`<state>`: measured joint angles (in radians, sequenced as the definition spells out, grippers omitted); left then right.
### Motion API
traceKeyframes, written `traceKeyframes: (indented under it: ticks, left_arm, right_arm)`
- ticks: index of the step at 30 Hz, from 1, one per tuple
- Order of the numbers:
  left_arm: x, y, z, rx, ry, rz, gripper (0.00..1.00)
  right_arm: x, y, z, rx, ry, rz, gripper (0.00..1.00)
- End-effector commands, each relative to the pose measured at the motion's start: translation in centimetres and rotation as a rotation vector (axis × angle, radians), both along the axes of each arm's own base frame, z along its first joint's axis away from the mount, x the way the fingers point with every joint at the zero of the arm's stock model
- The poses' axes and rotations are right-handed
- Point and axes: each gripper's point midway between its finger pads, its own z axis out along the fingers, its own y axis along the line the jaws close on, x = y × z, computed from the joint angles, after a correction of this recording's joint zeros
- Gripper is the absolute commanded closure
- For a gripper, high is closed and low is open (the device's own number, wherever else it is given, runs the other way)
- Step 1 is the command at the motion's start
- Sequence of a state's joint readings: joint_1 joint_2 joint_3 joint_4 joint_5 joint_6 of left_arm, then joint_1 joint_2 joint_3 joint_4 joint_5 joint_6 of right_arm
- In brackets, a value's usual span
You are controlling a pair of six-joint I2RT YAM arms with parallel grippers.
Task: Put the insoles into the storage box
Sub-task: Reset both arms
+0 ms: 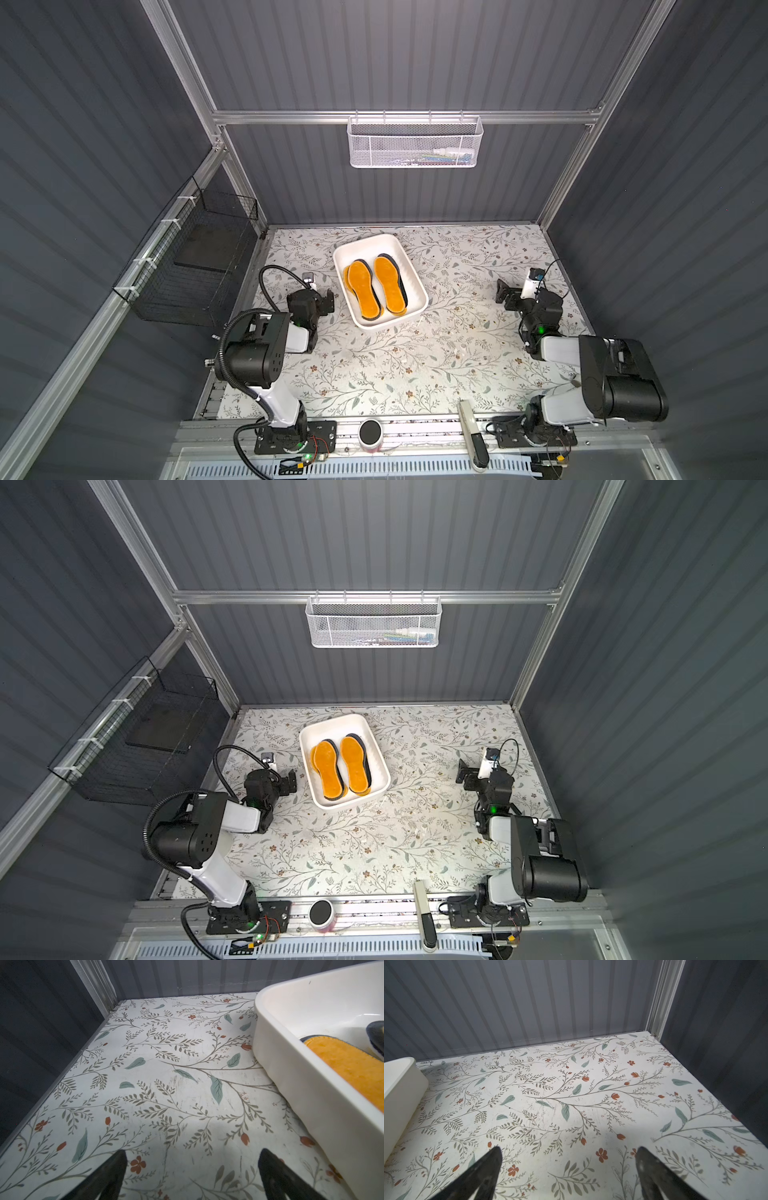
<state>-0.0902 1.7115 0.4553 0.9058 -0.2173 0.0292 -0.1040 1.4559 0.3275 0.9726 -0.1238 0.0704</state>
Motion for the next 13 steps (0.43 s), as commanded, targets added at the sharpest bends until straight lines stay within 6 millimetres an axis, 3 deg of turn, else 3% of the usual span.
traceKeyframes:
  ticks: [1,13]
  left_arm:
    - [0.52,0.16,0.48,-0.010,-0.016,0.015,0.00]
    - [0.55,0.15,0.55,-0.009,-0.019,0.014,0.00]
  right_arm:
    - [-0.01,-0.19,-0.13,0.001,0.000,-0.009,0.01]
    - [-0.04,-0.25,-0.12,0.001,-0.001,-0.011,0.01]
